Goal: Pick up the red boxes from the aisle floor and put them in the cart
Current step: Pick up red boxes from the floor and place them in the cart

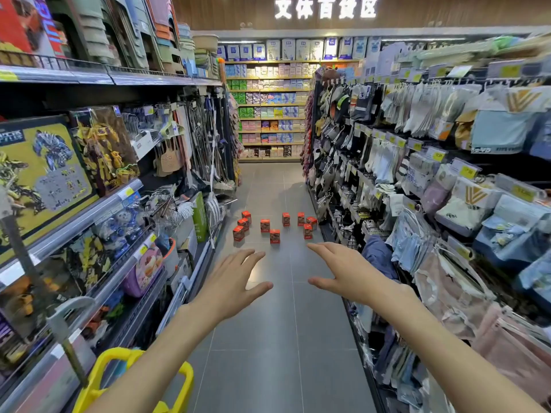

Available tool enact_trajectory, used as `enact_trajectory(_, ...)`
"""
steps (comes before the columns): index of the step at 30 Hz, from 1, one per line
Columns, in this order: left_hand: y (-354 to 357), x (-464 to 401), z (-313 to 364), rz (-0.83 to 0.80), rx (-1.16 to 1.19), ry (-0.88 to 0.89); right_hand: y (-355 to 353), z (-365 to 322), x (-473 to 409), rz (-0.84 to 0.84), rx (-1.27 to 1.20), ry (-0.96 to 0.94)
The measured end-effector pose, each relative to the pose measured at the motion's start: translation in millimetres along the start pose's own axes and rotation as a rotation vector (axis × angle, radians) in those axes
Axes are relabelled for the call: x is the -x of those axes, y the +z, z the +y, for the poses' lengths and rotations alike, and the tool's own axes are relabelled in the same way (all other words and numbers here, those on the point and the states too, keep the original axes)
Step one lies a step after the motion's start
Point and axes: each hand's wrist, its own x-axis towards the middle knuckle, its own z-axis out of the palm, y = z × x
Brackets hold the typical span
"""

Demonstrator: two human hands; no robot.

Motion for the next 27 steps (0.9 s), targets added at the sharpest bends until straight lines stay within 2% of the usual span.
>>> enact_trajectory(7,27.3,-42.3,-2.3,-0.028,-0.018,-0.029,8.6,49.3,-25.8,-0.005,0.021,0.005)
enact_trajectory(13,55.9,-106.8,-43.9,-0.027,-0.015,-0.026,34.9,88.6,-85.2,-0.018,-0.013,0.011)
enact_trajectory(19,88.6,-204.7,-123.6,-0.034,-0.012,-0.029,75.9,129.7,-197.4,-0.031,-0.008,0.009)
enact_trajectory(27,104.4,-372.2,-250.3,-0.059,0.030,-0.068,98.1,184.1,-403.2,-0.035,-0.017,0.022)
